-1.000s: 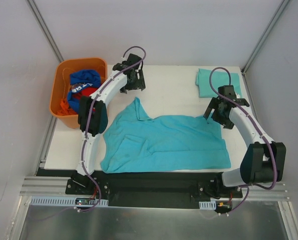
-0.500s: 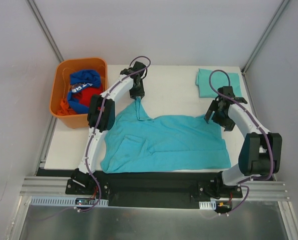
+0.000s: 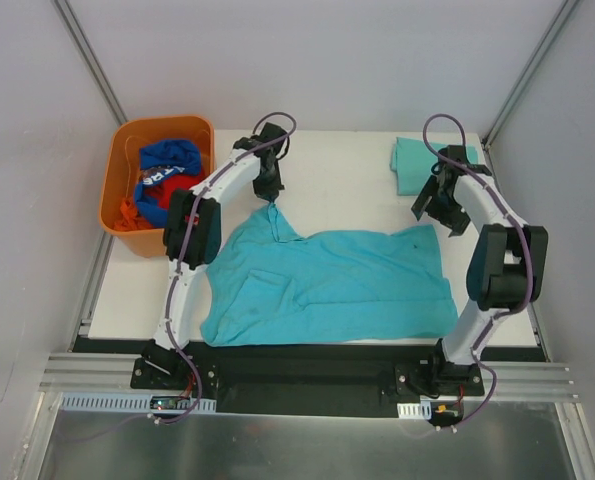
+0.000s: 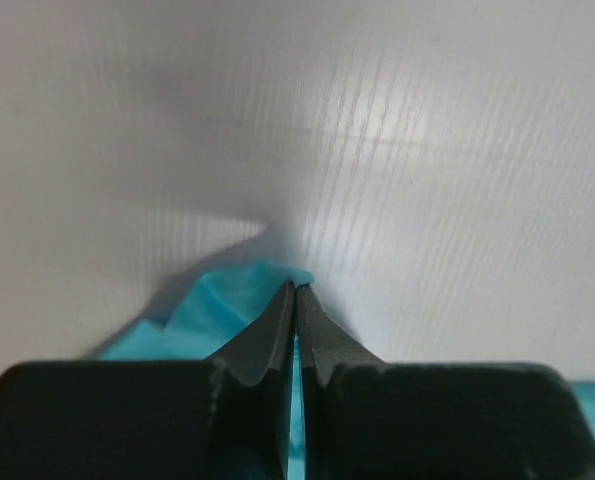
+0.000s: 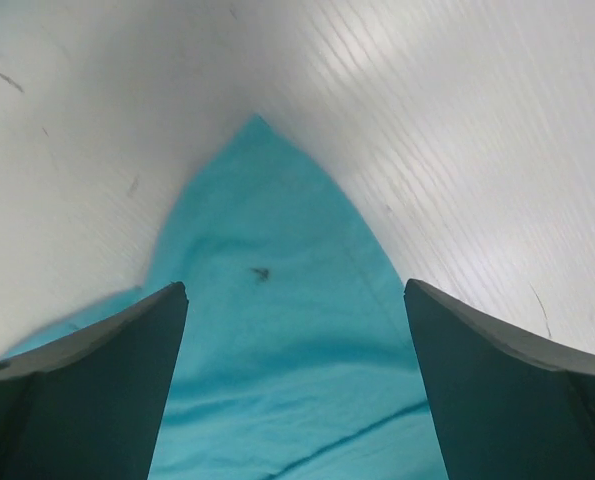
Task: Fold and stack the t-shirts
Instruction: Grap the side of the flattened tshirt furthest away from the robot with both arms
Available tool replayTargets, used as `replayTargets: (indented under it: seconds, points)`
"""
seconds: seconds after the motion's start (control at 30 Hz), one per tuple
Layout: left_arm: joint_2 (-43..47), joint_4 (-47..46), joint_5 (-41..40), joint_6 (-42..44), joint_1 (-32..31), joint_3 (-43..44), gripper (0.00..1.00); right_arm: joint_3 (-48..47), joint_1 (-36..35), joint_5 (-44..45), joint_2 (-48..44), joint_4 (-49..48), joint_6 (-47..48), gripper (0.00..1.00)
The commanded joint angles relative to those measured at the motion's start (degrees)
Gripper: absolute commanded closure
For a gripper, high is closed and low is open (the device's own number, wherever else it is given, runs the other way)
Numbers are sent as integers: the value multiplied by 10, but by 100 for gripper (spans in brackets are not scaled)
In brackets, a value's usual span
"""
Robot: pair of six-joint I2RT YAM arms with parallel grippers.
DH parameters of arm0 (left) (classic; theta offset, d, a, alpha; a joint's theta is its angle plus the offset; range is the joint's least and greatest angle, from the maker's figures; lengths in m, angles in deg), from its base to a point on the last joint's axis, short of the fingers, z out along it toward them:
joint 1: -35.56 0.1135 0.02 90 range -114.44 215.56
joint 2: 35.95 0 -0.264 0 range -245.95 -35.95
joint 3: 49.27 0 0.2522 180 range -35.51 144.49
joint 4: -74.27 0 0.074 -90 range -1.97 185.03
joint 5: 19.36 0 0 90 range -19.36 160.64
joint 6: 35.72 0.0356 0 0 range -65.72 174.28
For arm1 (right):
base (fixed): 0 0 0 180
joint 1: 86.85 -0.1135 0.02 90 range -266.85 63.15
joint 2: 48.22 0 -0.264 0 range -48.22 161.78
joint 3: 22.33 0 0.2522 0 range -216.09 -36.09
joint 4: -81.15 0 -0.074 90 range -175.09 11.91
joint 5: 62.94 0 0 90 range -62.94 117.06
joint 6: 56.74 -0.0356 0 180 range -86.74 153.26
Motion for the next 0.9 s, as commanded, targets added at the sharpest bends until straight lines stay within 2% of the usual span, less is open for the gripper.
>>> replayTargets:
  seconds: [0.0, 0.27, 0.37, 0.4, 0.67, 0.87]
  points:
    - [126, -1, -9, -10, -2, -62, 100, -91, 0, 20, 90, 30, -14, 10]
    - [261, -6, -44, -28, -36, -185, 100, -188, 17, 35, 194, 42, -24, 25]
    - [303, -7, -60, -44, -49, -230, 100, -236, 17, 42, 233, 68, -24, 33]
    - [312, -7, -63, -51, -52, -247, 100, -250, 17, 46, 245, 70, -22, 38]
    - [387, -5, -81, -85, -79, -319, 100, -210, 17, 47, 245, 70, -27, 57]
    - [433, -5, -87, -106, -96, -370, 100, -196, 16, 49, 240, 64, -21, 76]
